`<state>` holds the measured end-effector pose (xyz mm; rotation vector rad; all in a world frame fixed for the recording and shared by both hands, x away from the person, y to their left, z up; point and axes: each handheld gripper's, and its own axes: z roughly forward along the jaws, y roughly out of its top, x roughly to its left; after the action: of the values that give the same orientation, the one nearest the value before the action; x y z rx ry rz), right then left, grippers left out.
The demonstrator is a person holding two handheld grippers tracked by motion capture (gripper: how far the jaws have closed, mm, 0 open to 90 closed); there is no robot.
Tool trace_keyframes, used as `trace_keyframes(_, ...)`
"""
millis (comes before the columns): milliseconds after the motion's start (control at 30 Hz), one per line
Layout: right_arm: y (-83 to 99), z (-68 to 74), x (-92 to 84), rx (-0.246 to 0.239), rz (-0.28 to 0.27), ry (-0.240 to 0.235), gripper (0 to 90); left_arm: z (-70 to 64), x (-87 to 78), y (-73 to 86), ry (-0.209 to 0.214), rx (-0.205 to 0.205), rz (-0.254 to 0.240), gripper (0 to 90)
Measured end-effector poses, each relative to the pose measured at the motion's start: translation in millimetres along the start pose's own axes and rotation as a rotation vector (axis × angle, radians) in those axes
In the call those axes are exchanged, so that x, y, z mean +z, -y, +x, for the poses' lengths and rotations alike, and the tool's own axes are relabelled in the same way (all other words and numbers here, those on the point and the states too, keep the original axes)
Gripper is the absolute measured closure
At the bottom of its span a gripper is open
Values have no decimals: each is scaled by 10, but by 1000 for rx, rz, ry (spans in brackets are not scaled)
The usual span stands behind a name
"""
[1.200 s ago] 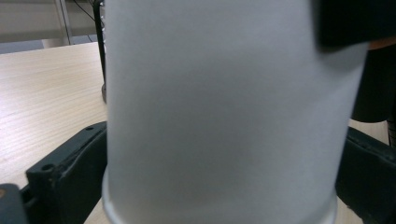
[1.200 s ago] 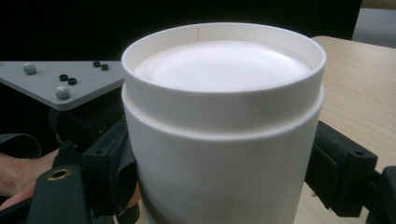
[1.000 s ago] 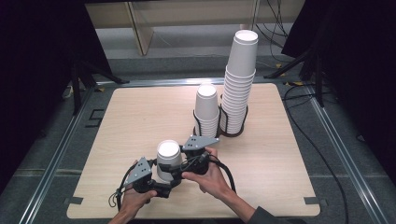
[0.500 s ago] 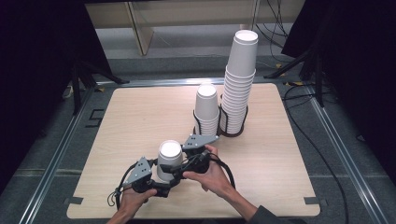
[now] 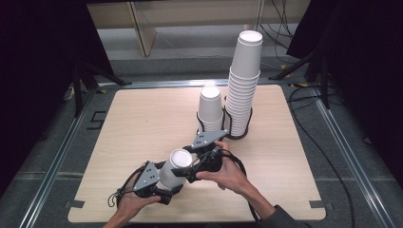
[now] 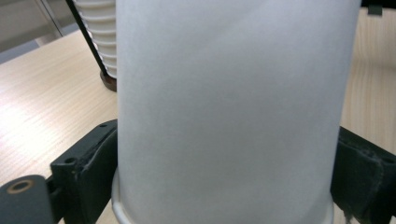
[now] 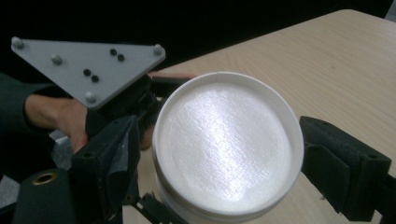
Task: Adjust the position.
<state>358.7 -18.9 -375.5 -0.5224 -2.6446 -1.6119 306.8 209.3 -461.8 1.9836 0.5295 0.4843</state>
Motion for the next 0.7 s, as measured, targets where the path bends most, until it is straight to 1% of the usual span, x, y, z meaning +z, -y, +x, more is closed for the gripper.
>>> trace_keyframes(33,4,3,-11,2,16,-5,158,-6,1,1,-4,15,7,77)
trace_keyframes(67,4,3,-11,2,16,-5,158,-6,1,1,-4,15,7,79)
trace_keyframes(100,22,1,-13,-16,45,-7,158,-11,-6,-1,-2,29,39,79)
trace_keyframes(133,26,-3,-11,-27,53,-11,157,-22,-5,-1,-3,28,42,80)
trace_keyframes(167,37,4,-3,-28,74,-18,157,-27,2,0,-2,30,41,81)
trace_keyframes(200,42,4,1,-36,83,-13,157,-31,-1,-5,-2,47,56,81)
trace_keyframes(233,46,2,4,-35,91,-14,157,-39,0,-6,5,47,56,82)
trace_keyframes(267,50,-1,10,-32,94,-19,157,-32,-6,-12,16,71,77,82)
trace_keyframes(300,53,-2,9,-28,108,-29,158,-48,-9,-15,14,76,78,82)
trace_keyframes(333,57,-4,11,-31,114,-31,158,-50,-10,-19,25,89,87,83)
trace_keyframes(367,61,-6,14,-31,115,-35,159,-54,-17,-22,28,101,98,82)
trace_keyframes(400,65,-4,14,-28,127,-47,161,-62,-17,-21,19,109,99,83)
trace_keyframes(433,69,-2,16,-33,138,-50,163,-56,-17,-22,27,128,111,83)
trace_keyframes(533,81,3,33,-30,145,-61,171,-77,-12,-18,23,133,116,83)
trace_keyframes(567,96,15,47,-7,170,-71,176,-83,-7,-19,29,154,125,83)
trace_keyframes(600,99,13,50,-8,172,-70,180,-98,-1,-18,31,149,116,84)
trace_keyframes(633,105,16,56,1,178,-75,190,-102,-5,-23,32,156,125,83)
trace_keyframes(667,111,-2,75,-34,167,-78,195,-105,-5,-25,35,161,127,83)
trace_keyframes(700,115,-2,76,-33,182,-82,200,-104,-9,-29,36,174,137,83)
